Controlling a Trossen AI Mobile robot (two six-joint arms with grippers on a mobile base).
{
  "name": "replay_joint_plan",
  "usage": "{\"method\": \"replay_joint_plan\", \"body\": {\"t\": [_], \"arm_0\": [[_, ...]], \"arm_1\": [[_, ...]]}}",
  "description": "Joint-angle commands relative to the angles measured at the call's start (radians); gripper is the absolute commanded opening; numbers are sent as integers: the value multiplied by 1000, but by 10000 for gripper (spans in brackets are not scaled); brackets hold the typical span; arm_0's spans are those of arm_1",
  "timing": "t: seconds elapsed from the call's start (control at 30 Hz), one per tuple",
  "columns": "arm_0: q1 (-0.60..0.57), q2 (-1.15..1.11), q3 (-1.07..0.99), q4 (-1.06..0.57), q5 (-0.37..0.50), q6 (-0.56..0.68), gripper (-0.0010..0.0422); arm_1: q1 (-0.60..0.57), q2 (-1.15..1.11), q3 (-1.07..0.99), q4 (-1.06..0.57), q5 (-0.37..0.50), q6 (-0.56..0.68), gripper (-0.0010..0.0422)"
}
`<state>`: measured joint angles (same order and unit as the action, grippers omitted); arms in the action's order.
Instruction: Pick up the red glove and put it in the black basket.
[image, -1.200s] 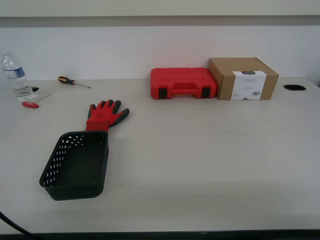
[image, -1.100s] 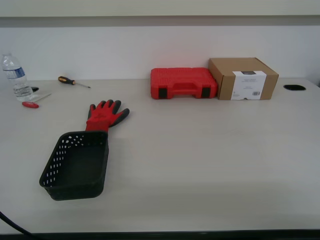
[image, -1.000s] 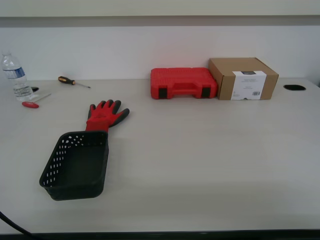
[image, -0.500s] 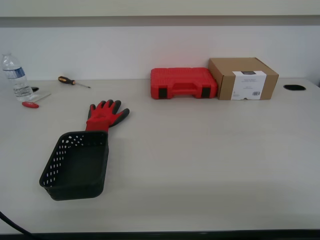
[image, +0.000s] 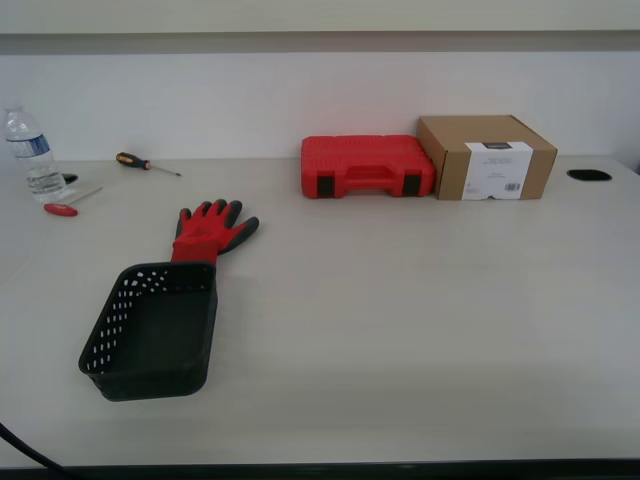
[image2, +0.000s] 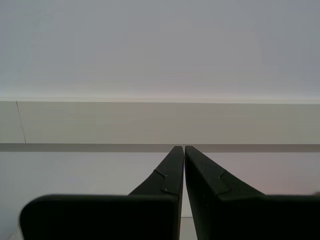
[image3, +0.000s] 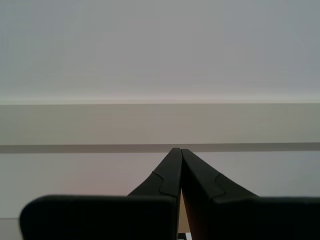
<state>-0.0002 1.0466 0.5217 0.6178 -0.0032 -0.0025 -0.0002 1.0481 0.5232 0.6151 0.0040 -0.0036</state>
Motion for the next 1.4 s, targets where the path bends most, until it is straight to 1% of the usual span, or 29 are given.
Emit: {"method": "replay_joint_plan", "body": {"t": [0.03,0.1,0.17,0.2,0.23,0.33,0.37,0.43,0.47,0.5,0.67,0.87,1.0,1.07,1.23,1.4], "arm_0": [[0,0,1,2,-1,3,0],[0,0,1,2,-1,3,0],[0,0,1,2,-1,3,0],[0,0,1,2,-1,3,0],[0,0,1,2,-1,3,0],[0,0,1,2,-1,3,0],[0,0,1,3,-1,3,0],[0,0,1,2,-1,2,0],[0,0,1,2,-1,3,0],[0,0,1,1,-1,3,0],[0,0,1,0,-1,2,0],[0,0,1,-1,-2,3,0],[0,0,1,-1,-2,3,0],[0,0,1,-1,-2,3,0],[0,0,1,-2,-2,3,0],[0,0,1,0,-2,3,0]], "arm_1": [[0,0,1,4,0,1,0],[0,0,2,1,1,-13,0],[0,1,5,-30,0,-92,0],[0,10,17,-90,-2,-124,0],[0,29,35,-168,-4,-128,0],[0,161,99,-351,-2,-87,0],[1,219,122,-396,18,-69,0],[0,373,190,-483,105,55,0],[-3,429,217,-498,136,90,0],[-9,488,248,-512,151,80,0],[-14,747,427,-613,153,19,0],[-14,992,649,-806,169,42,0],[-16,1147,791,-935,224,53,0],[-21,1213,853,-1007,225,74,0],[-30,1305,927,-1070,225,109,0],[-34,1303,934,-1055,222,162,1]]}}
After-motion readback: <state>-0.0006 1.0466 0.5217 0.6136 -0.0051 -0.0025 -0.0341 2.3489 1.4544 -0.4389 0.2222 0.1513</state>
